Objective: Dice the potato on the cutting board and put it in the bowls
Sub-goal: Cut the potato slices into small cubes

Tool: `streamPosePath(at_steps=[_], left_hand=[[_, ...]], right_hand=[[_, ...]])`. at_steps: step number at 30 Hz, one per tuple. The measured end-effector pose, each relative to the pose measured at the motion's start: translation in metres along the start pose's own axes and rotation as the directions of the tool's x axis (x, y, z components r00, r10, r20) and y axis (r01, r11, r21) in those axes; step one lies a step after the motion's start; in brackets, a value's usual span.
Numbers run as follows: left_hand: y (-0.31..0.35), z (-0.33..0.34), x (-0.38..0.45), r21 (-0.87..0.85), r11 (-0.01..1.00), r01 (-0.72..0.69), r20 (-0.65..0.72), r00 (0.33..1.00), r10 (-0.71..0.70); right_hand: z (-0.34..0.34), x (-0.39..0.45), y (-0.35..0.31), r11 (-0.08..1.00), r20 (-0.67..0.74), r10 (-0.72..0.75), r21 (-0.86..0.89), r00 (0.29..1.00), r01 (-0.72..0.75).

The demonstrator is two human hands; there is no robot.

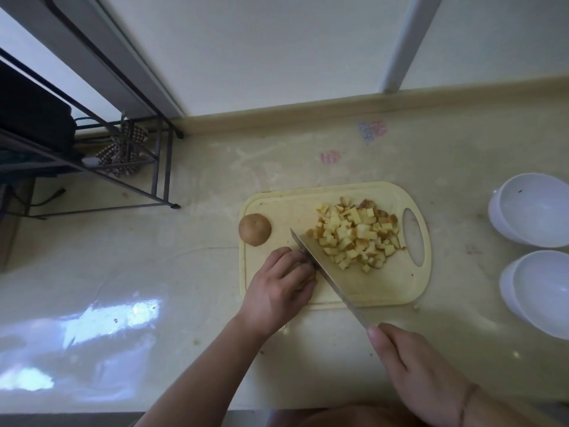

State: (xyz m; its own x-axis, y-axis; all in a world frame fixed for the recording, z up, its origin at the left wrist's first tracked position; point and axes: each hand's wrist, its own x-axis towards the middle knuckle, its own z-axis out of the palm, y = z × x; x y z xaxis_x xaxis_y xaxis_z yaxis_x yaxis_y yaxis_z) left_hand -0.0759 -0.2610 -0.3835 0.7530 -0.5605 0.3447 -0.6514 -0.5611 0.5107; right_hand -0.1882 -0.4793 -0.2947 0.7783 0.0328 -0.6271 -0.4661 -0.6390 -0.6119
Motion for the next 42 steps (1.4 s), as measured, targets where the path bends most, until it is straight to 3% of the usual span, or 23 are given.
streamPosePath(at_steps=[6,12,23,26,29,32,33,35,42], left_hand=[[-0.001,-0.003,-0.003,0.032,0.999,-0.032,0.034,0.999,0.03],[-0.002,-0.005,-0.014,0.063,0.998,-0.029,-0.033,0.999,0.031],[0.009,0.005,0.0,0.062,0.998,0.018,-0.033,0.999,-0.016],[0.008,0.005,-0.001,0.06,0.998,0.02,-0.041,0.999,-0.017],[0.009,0.006,-0.001,0.047,0.998,0.031,-0.054,0.998,-0.029],[0.01,0.007,-0.002,0.024,0.999,0.048,-0.065,0.997,-0.047],[0.011,0.006,-0.002,0.013,0.999,0.05,-0.069,0.996,-0.049],[0.011,0.005,0.0,-0.001,0.999,0.043,-0.077,0.996,-0.043],[0.01,0.003,0.001,0.023,1.0,0.016,-0.076,0.997,-0.014]], right_hand=[[-0.004,0.009,-0.004,0.996,-0.124,-0.002,0.089,0.992,0.013],[-0.011,-0.001,-0.003,0.99,-0.09,-0.015,0.135,0.996,0.028],[-0.01,-0.013,-0.003,0.999,-0.071,-0.004,0.046,0.997,0.007],[-0.009,-0.021,-0.006,0.998,-0.113,0.018,0.055,0.993,-0.012],[-0.006,-0.03,-0.009,0.99,-0.312,-0.117,-0.116,0.943,0.085],[-0.002,-0.029,-0.012,0.999,-0.147,0.037,0.013,0.988,-0.035],[0.001,-0.026,-0.007,0.995,-0.148,0.046,0.09,0.988,-0.032],[0.004,-0.011,-0.004,0.998,-0.161,-0.02,0.057,0.987,0.029],[0.004,0.01,-0.009,0.995,-0.201,-0.048,0.08,0.978,0.065]])
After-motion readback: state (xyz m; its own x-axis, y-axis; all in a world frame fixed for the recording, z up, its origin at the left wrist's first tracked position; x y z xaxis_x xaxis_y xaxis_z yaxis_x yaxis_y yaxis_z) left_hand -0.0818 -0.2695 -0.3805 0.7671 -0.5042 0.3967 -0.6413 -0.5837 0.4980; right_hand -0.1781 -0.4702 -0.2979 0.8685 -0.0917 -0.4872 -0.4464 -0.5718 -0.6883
